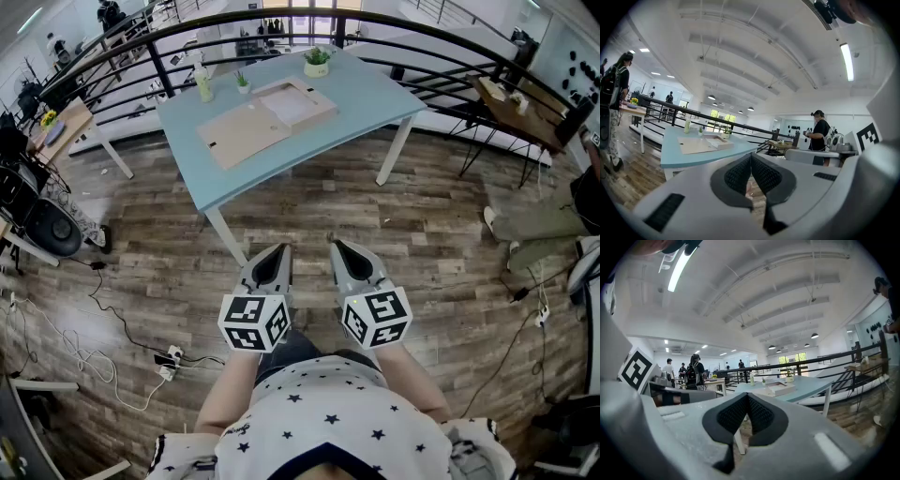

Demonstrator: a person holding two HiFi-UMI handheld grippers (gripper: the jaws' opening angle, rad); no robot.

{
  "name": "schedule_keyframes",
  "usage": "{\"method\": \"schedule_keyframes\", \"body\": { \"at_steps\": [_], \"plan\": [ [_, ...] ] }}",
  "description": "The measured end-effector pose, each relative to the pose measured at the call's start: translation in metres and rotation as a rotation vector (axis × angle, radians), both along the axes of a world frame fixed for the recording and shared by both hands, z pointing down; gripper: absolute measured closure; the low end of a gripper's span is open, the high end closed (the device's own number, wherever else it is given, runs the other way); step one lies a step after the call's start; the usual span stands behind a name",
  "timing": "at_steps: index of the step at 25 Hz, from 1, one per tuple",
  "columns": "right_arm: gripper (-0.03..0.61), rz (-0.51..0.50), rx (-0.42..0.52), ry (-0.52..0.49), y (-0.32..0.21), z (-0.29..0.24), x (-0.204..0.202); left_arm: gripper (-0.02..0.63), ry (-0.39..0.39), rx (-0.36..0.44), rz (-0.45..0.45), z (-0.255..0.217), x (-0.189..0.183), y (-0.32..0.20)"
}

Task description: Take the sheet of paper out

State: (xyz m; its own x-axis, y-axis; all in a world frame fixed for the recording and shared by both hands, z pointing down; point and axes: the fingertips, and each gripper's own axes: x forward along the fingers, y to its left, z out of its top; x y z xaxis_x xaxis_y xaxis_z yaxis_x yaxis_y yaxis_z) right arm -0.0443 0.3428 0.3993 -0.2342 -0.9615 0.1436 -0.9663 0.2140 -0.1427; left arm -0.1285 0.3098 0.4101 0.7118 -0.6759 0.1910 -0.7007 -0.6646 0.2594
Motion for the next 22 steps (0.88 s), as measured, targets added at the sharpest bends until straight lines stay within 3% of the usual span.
{"method": "schedule_keyframes", "body": {
  "at_steps": [22],
  "plan": [
    [0.572, -0.023, -0.033, -0.046, -0.021, 0.008, -0.017, 0.609, 0.023, -0.027, 0.0, 0.0, -0.015, -0.02]
  ]
}}
